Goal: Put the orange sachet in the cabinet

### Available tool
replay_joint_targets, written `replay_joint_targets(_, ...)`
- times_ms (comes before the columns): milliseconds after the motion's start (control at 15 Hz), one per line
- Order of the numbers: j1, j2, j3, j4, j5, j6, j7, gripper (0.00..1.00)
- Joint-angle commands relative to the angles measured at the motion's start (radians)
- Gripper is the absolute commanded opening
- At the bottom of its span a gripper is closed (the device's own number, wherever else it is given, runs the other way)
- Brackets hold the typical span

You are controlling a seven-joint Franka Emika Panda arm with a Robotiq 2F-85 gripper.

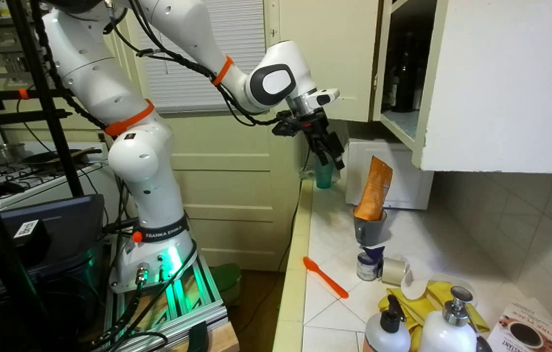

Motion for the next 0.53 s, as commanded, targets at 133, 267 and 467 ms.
replay_joint_targets(133, -0.178, 0.115, 0.062, 0.045, -0.212, 0.176, 0.143, 1.00)
replay_joint_targets(267, -0.217, 0.155, 0.070, 0.053, -0.254, 0.264, 0.175, 1.00)
replay_joint_targets(467, -0.246, 0.224, 0.071, 0.072, -0.255, 0.366, 0.209, 1.00)
